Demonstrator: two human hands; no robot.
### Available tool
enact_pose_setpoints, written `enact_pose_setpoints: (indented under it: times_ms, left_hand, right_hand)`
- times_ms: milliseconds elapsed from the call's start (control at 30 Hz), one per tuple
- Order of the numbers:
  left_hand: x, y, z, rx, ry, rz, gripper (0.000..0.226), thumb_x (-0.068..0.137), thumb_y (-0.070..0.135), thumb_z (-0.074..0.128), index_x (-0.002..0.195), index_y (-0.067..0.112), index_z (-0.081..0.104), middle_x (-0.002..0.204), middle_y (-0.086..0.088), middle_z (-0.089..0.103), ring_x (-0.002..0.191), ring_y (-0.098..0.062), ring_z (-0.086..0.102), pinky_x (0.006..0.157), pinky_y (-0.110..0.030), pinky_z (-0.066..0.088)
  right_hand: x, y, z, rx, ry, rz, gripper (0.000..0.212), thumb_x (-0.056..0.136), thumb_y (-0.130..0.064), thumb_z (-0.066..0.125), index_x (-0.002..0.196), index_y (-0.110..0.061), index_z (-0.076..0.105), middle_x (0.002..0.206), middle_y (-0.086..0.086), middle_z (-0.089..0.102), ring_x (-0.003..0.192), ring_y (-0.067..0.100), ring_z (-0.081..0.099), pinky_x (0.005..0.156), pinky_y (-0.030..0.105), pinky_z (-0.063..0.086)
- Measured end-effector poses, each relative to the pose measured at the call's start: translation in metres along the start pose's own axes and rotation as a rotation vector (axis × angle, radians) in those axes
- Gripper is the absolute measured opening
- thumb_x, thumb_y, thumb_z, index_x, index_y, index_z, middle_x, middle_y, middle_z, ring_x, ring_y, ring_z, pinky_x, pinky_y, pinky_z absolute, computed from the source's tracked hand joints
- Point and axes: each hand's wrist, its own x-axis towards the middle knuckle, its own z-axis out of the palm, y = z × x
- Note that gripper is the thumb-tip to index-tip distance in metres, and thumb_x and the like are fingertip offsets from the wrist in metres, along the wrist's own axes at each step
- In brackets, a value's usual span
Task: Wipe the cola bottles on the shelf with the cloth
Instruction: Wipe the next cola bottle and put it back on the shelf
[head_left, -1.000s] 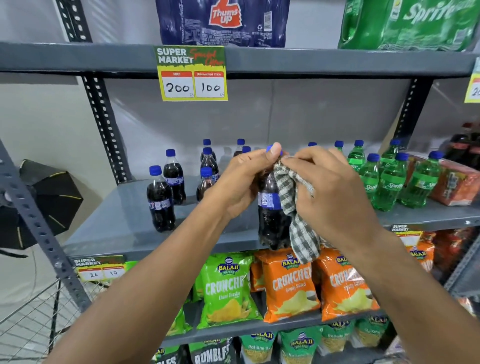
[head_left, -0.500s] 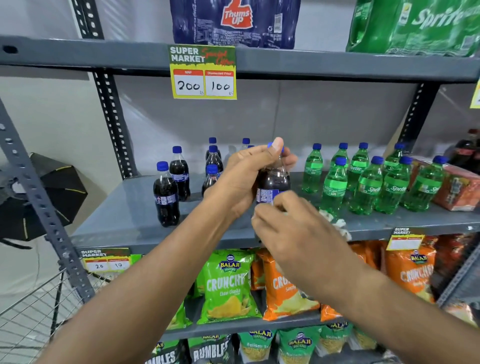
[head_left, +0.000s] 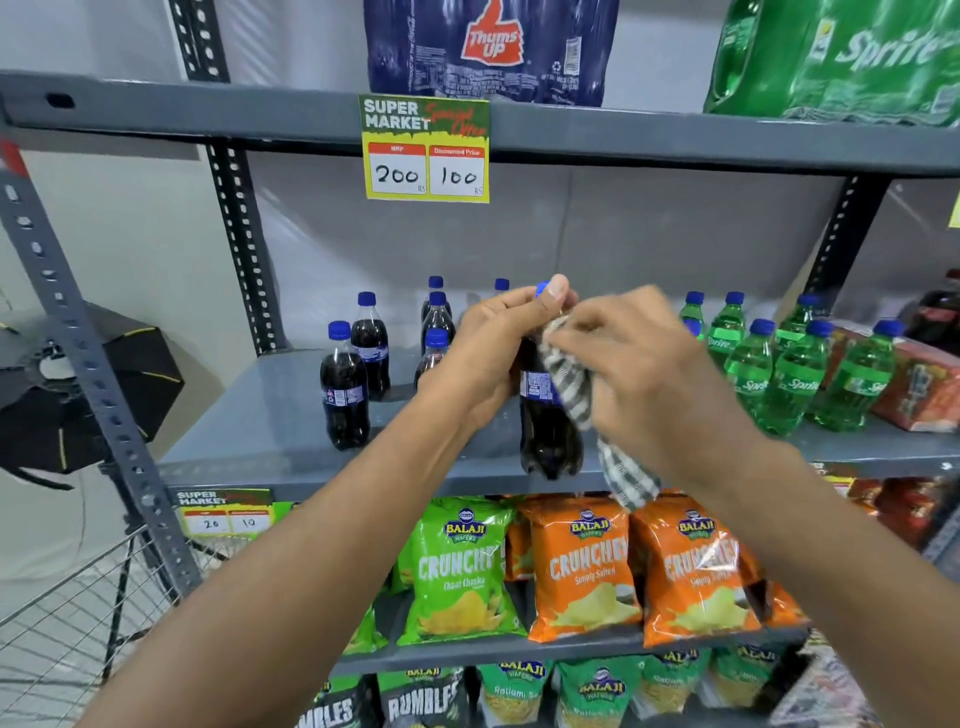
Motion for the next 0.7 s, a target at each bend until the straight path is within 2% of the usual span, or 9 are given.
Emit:
enact_pose_setpoints:
  times_ms: [100,200,267,333,367,433,533,600,700]
  left_hand:
    - [0.003,0.003,-0.001,-0.026,0.047,0.003,0.023,0.098,0.028,0.065,0.089,0.008,0.073,0.093,-0.012,0.08,0.091,-0.02,0.075,0.072,-0.027,0.06]
    - [0.002,0.004,-0.008,0.03,0.088,0.055,0.02,0.096,0.028,0.066,0.085,0.013,0.073,0.094,-0.01,0.08,0.099,-0.02,0.074,0.077,-0.027,0.06]
    - [0.001,0.005,-0.013,0.097,0.112,0.085,0.018,0.093,0.031,0.068,0.088,0.014,0.074,0.099,-0.011,0.08,0.104,-0.023,0.074,0.082,-0.033,0.058]
    - [-0.001,0.005,-0.018,0.128,0.118,0.104,0.018,0.093,0.031,0.068,0.09,0.014,0.075,0.104,-0.014,0.079,0.105,-0.024,0.073,0.089,-0.038,0.057]
    - [-0.002,0.005,-0.02,0.129,0.115,0.107,0.019,0.092,0.032,0.069,0.089,0.015,0.076,0.104,-0.014,0.079,0.104,-0.024,0.074,0.091,-0.039,0.056]
    - [-0.002,0.003,-0.022,0.132,0.105,0.108,0.021,0.09,0.034,0.068,0.091,0.014,0.076,0.102,-0.012,0.08,0.102,-0.023,0.075,0.089,-0.035,0.059]
    - [-0.005,-0.001,-0.021,0.117,0.065,0.101,0.024,0.094,0.034,0.064,0.095,0.012,0.076,0.093,-0.006,0.079,0.087,-0.019,0.074,0.077,-0.031,0.059]
    - [-0.007,-0.003,-0.019,0.07,0.032,0.102,0.026,0.097,0.034,0.06,0.097,0.012,0.075,0.089,-0.005,0.078,0.083,-0.019,0.072,0.076,-0.031,0.057]
    - [-0.007,-0.001,-0.017,-0.016,0.007,0.102,0.032,0.101,0.036,0.055,0.099,0.007,0.07,0.093,-0.008,0.077,0.086,-0.021,0.073,0.076,-0.032,0.059]
  right_hand:
    - [-0.018,-0.022,0.015,-0.059,-0.166,-0.165,0.037,0.081,0.002,0.038,0.098,-0.001,0.07,0.096,0.011,0.067,0.079,0.032,0.053,0.071,0.044,0.051]
    - [-0.048,-0.032,0.029,-0.062,-0.312,-0.229,0.033,0.088,-0.003,0.039,0.1,-0.006,0.069,0.099,0.006,0.066,0.084,0.028,0.055,0.071,0.042,0.051]
    - [-0.064,-0.037,0.035,-0.052,-0.418,-0.26,0.031,0.087,-0.008,0.041,0.1,-0.012,0.069,0.1,0.0,0.064,0.088,0.025,0.056,0.073,0.038,0.053]
    - [-0.07,-0.037,0.033,0.007,-0.448,-0.264,0.035,0.08,-0.008,0.042,0.1,-0.015,0.069,0.101,-0.003,0.064,0.087,0.023,0.055,0.073,0.035,0.054]
    - [-0.067,-0.034,0.03,0.06,-0.405,-0.247,0.038,0.076,-0.008,0.041,0.101,-0.014,0.069,0.101,-0.002,0.063,0.086,0.023,0.054,0.074,0.034,0.053]
    - [-0.05,-0.022,0.024,0.153,-0.211,-0.172,0.041,0.073,-0.003,0.043,0.103,-0.008,0.069,0.104,0.002,0.061,0.086,0.026,0.051,0.079,0.033,0.048]
    - [-0.011,0.003,0.013,0.197,0.11,0.029,0.04,0.079,0.012,0.051,0.106,-0.006,0.074,0.103,0.007,0.065,0.088,0.027,0.052,0.085,0.022,0.042]
    - [0.004,0.009,0.015,0.244,0.164,0.099,0.038,0.081,0.017,0.06,0.107,-0.007,0.076,0.103,0.007,0.068,0.09,0.027,0.057,0.085,0.02,0.044]
    - [0.002,0.003,0.028,0.33,0.138,0.137,0.044,0.077,0.023,0.061,0.106,-0.006,0.077,0.105,0.006,0.07,0.095,0.028,0.061,0.087,0.028,0.049]
